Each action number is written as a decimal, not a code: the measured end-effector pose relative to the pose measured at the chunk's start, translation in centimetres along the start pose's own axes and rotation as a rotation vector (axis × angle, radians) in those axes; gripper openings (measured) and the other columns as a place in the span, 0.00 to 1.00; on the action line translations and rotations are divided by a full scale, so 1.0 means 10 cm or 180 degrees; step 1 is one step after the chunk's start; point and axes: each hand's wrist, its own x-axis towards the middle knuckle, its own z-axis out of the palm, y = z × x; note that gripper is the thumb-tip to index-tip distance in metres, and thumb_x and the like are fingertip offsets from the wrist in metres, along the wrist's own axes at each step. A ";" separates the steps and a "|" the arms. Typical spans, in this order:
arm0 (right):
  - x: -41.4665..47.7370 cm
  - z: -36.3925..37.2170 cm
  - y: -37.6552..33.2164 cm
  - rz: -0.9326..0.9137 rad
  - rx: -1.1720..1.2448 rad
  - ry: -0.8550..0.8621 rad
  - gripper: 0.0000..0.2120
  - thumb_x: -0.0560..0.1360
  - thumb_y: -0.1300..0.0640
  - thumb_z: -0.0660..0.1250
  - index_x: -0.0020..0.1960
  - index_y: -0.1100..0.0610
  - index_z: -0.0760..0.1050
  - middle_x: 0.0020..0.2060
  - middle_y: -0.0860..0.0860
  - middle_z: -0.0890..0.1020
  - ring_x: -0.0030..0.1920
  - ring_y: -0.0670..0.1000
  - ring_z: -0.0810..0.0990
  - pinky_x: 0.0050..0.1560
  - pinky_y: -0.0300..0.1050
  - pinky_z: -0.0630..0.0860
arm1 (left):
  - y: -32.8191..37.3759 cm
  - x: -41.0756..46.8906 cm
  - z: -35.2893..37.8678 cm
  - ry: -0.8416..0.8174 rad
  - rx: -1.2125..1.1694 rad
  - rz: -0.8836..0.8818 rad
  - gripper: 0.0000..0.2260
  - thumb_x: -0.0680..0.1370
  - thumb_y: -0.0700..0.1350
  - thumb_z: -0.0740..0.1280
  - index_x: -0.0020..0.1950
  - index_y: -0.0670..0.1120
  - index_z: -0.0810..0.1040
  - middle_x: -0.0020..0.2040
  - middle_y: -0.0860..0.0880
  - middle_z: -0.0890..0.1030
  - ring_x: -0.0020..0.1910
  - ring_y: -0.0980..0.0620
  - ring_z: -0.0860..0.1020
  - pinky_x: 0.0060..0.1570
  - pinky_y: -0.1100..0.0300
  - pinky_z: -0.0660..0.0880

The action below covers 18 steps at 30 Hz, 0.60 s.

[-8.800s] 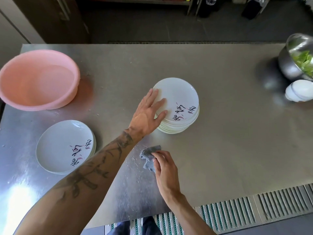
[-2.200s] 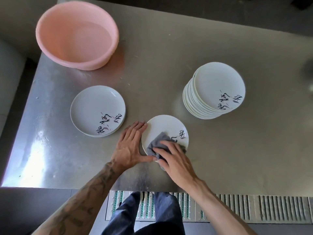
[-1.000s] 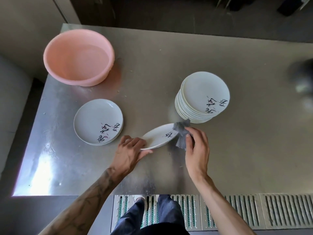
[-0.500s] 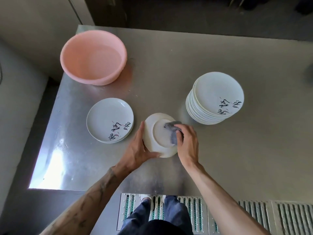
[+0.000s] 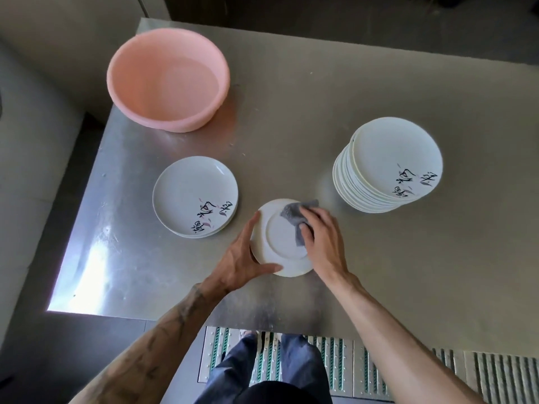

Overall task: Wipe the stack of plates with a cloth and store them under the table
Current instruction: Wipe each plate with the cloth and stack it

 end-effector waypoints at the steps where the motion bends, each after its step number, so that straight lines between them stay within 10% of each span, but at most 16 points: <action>1: 0.08 0.01 -0.02 -0.0135 -0.0054 -0.0117 0.20 0.80 0.63 0.66 0.71 0.56 0.76 0.67 0.51 0.76 0.65 0.55 0.74 0.69 0.44 0.67 | 0.00 0.00 0.00 -0.0025 0.0005 -0.0005 0.57 0.64 0.51 0.86 0.83 0.54 0.52 0.77 0.49 0.68 0.72 0.52 0.69 0.70 0.59 0.68; 7: 0.28 0.13 -0.14 -0.1550 -0.0705 -0.0565 0.20 0.78 0.58 0.68 0.70 0.52 0.77 0.67 0.50 0.77 0.64 0.55 0.75 0.70 0.51 0.68 | -0.02 0.01 0.00 -0.0039 -0.0042 0.0036 0.56 0.62 0.48 0.87 0.79 0.60 0.54 0.74 0.54 0.71 0.69 0.60 0.71 0.66 0.67 0.70; 18: 0.39 0.08 -0.04 -0.1042 -0.0569 -0.0621 0.19 0.80 0.53 0.67 0.72 0.50 0.76 0.67 0.48 0.76 0.64 0.56 0.74 0.68 0.51 0.70 | -0.04 0.01 0.01 -0.0065 0.0197 0.0051 0.54 0.62 0.51 0.86 0.80 0.50 0.58 0.71 0.48 0.73 0.67 0.51 0.73 0.67 0.54 0.73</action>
